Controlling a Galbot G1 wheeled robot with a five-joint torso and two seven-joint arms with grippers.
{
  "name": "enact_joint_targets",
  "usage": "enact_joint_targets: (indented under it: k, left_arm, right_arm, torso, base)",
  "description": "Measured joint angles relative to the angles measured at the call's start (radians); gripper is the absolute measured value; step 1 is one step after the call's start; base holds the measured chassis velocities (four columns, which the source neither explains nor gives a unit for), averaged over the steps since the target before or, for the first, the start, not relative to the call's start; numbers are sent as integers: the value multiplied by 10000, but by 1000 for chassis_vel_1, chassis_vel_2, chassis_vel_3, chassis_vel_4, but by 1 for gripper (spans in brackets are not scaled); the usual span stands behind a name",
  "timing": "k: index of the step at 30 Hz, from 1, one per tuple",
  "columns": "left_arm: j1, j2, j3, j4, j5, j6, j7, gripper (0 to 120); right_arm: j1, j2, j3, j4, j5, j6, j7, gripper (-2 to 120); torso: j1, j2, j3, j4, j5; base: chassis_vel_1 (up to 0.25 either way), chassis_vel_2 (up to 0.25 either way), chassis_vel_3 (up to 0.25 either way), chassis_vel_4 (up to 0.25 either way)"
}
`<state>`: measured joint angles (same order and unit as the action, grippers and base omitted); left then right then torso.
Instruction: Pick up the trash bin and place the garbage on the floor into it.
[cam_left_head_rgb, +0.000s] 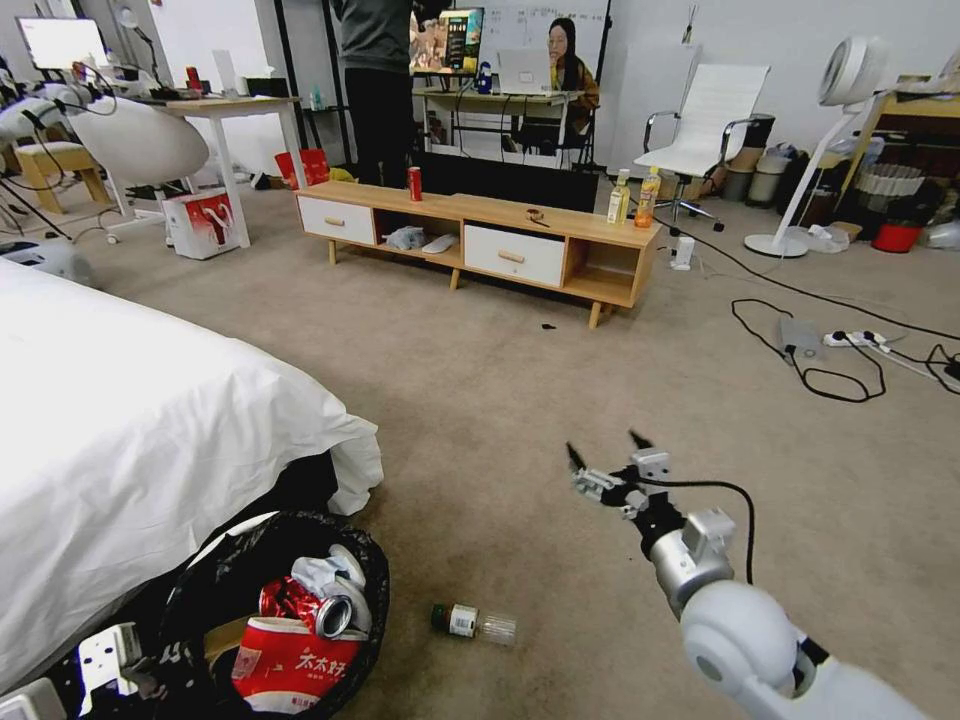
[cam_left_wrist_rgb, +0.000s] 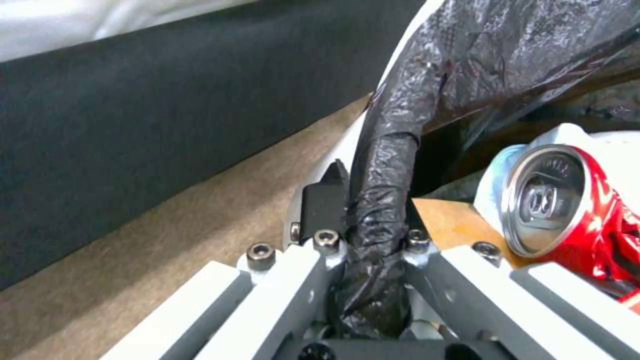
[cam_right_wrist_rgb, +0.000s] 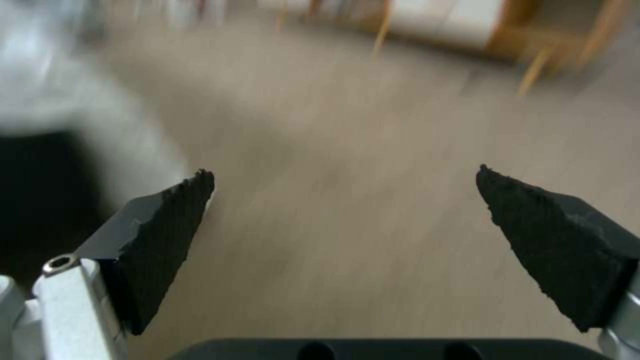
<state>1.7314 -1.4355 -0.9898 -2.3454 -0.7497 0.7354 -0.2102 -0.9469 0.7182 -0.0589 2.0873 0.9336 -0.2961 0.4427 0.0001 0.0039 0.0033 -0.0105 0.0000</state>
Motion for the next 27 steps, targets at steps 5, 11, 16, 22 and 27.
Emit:
enact_joint_targets:
  k: [5, 11, 16, 22, 27]
  left_arm:
    - [-260, 327, 299, 225, -74, 0, 18, 1]
    - [-160, 339, 165, 164, -105, 0, 91, 1]
    - [-160, 271, 128, 149, -108, 0, 95, 1]
    - [-189, 77, 127, 208, -18, 0, 157, 1]
    - [-194, -21, 124, 241, 53, 0, 182, 1]
  right_arm:
    - [887, -597, -797, 350, 2166, -2046, 176, 100]
    - [3879, 463, -3923, -1095, 3497, -3365, -28, 100]
    - [4667, 917, -5117, -1890, 3383, -3626, -516, 100]
    - [5173, 1398, -6230, -2979, 2622, -3764, -1514, 100]
    - [5218, 1726, -6562, -3778, 2083, -3707, -1812, 100]
  torso:
    - [0, 0, 0, -19, -3]
    - [0, 1, 0, 1, 0]
    - [0, 0, 0, -3, -2]
    - [0, 0, 0, -4, -2]
    - [0, 0, -1, -3, -1]
  base:
    - [0, 0, 0, 0]
    - [0, 0, 0, 0]
    - [0, 0, 0, 0]
    - [0, 0, 0, 0]
    - [0, 0, 0, 0]
